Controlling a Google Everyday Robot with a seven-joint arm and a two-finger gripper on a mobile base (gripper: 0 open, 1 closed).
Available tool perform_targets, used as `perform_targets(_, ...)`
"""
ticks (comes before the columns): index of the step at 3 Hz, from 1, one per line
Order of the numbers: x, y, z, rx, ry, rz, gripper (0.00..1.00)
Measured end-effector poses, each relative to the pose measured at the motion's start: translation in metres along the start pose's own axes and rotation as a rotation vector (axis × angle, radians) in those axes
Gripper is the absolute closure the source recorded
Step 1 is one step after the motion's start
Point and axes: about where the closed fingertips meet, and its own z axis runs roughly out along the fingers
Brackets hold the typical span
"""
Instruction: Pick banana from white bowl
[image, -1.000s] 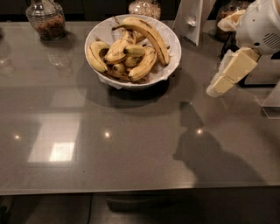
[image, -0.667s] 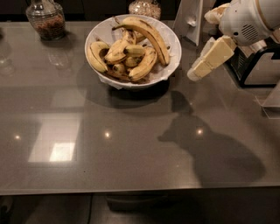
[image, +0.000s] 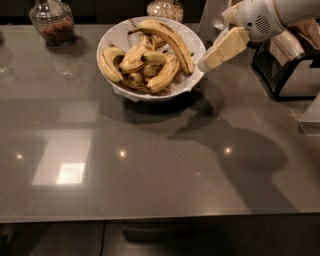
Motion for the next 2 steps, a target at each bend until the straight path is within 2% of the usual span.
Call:
perform_targets(1, -0.001, -0.002, 0.002, 0.005, -0.016, 0.007, 0.0)
perform_targets(2, -0.013, -0.025, 0.013, 0.033, -0.119, 0.029, 0.0)
